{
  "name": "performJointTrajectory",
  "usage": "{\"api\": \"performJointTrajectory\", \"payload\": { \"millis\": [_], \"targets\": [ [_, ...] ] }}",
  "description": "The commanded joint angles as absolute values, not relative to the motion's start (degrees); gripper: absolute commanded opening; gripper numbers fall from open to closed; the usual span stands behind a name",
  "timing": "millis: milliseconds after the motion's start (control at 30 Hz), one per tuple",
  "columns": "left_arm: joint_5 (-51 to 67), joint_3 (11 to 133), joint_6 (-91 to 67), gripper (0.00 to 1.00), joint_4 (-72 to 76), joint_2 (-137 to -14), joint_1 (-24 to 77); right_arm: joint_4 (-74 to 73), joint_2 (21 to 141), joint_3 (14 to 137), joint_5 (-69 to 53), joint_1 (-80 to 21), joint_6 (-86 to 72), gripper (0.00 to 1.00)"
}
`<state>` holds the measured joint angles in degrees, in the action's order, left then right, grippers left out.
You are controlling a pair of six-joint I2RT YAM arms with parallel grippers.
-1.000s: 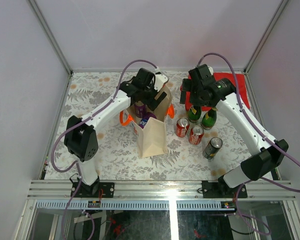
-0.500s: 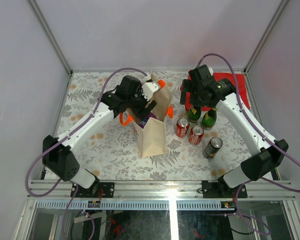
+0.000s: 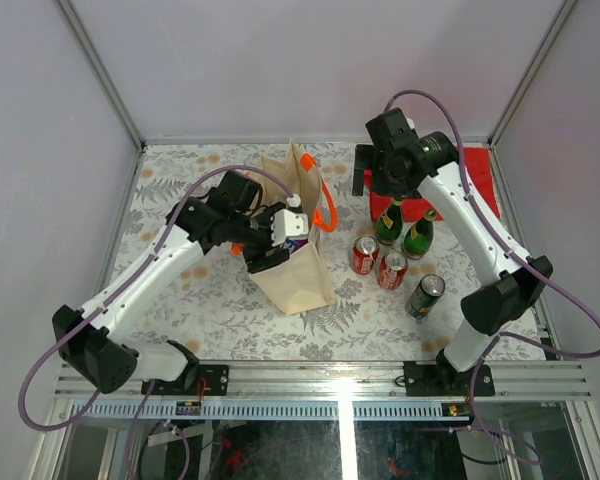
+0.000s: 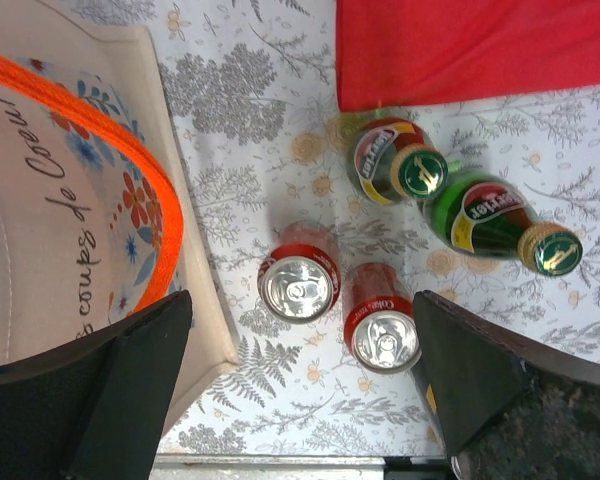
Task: Place the beverage into the canvas bag
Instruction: Adjust the drink in the canvas bag.
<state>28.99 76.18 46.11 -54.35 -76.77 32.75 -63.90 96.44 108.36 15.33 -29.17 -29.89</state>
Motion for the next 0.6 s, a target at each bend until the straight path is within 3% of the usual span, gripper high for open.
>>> {"api": "performJointTrajectory", "payload": {
  "millis": [0,567],
  "targets": [
    [32.1,75.6,57.0,0.70,-59.3,-75.2,34.0,-66.9,98.9,115.0,14.1,-28.9,-26.4,0.99],
    [27.7,79.7,58.1,0.72,-50.0,-85.8,37.8,-66.8,96.7,112.7,14.8,-28.2,-25.0,0.99]
  ]
}}
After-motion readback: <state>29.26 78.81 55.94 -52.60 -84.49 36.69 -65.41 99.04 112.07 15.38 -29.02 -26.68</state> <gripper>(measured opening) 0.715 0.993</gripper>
